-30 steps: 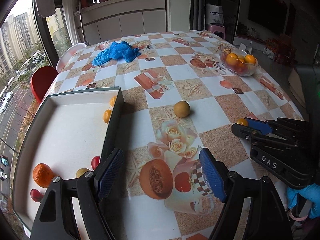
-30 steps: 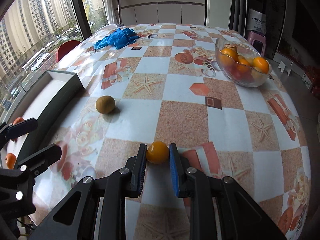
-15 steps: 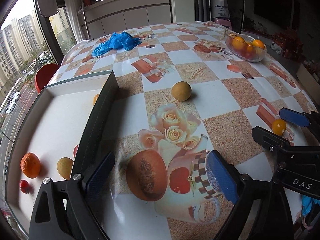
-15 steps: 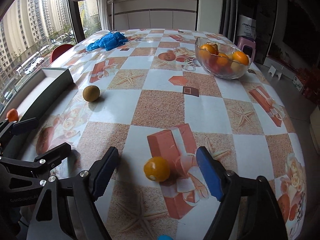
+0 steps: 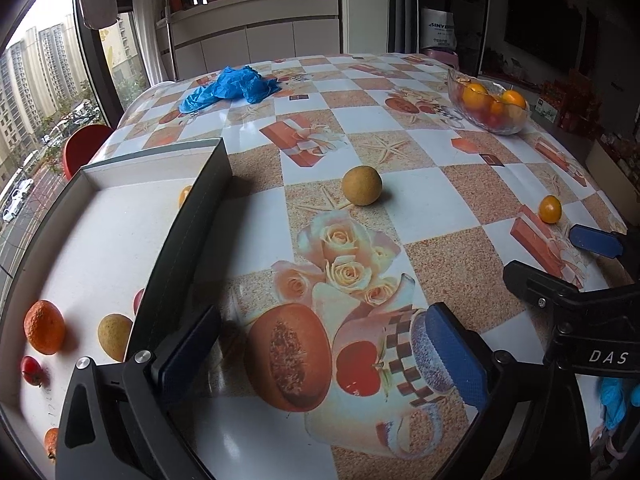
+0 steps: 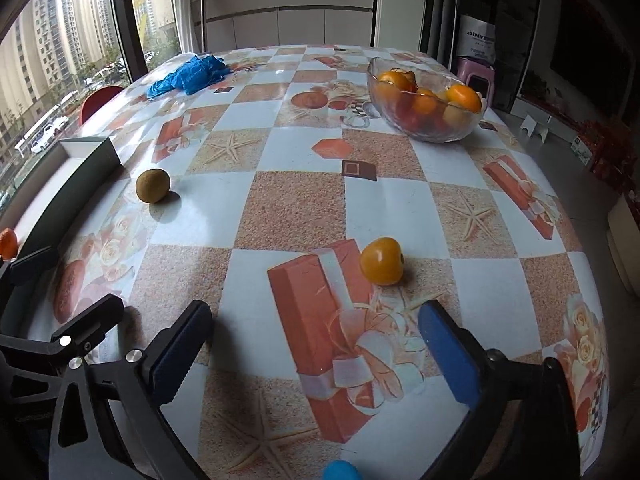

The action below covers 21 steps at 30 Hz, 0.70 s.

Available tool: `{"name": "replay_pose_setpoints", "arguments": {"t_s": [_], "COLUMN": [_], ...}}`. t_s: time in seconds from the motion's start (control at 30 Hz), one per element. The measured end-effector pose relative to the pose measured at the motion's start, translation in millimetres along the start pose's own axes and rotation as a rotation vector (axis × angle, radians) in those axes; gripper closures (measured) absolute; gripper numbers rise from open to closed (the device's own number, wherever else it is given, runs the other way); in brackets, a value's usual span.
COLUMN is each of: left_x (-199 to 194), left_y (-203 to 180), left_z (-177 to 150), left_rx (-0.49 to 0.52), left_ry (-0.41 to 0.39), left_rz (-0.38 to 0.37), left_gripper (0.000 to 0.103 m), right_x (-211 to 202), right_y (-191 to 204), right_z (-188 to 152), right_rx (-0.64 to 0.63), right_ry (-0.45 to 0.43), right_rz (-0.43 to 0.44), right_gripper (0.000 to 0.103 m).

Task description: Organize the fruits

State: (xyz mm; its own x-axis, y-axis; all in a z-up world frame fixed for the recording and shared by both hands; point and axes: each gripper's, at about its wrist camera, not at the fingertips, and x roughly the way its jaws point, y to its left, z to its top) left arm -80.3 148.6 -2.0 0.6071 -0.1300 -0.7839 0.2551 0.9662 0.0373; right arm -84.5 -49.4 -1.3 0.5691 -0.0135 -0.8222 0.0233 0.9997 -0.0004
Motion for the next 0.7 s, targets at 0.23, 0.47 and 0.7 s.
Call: {"name": "replay_pose_setpoints", "arguments": {"t_s": [0.23, 0.47, 0.7], "left_x": [0.0, 0.0, -0.4], "left_y": [0.3, 0.2, 0.2], "left_z": [-0.1, -0.2, -0.4], "left_rx": [0.0, 0.0, 0.0], "left_ry": [0.0, 0.0, 0.0], "left_rz": [0.0, 0.0, 0.0], "left_gripper": [0.0, 0.0, 0.0], "right_x": [4.0, -2.6, -0.4], "right_y": [-1.6, -6.9, -2.0], "right_z": [7.1, -0.2, -1.4], "right_rx": [0.032, 0.049, 0.015], "right_ry": [0.078, -0.002, -0.014], "right_rz": [-0.012, 0.025, -0.02], "right_gripper": [0.0, 0.0, 0.0]}}
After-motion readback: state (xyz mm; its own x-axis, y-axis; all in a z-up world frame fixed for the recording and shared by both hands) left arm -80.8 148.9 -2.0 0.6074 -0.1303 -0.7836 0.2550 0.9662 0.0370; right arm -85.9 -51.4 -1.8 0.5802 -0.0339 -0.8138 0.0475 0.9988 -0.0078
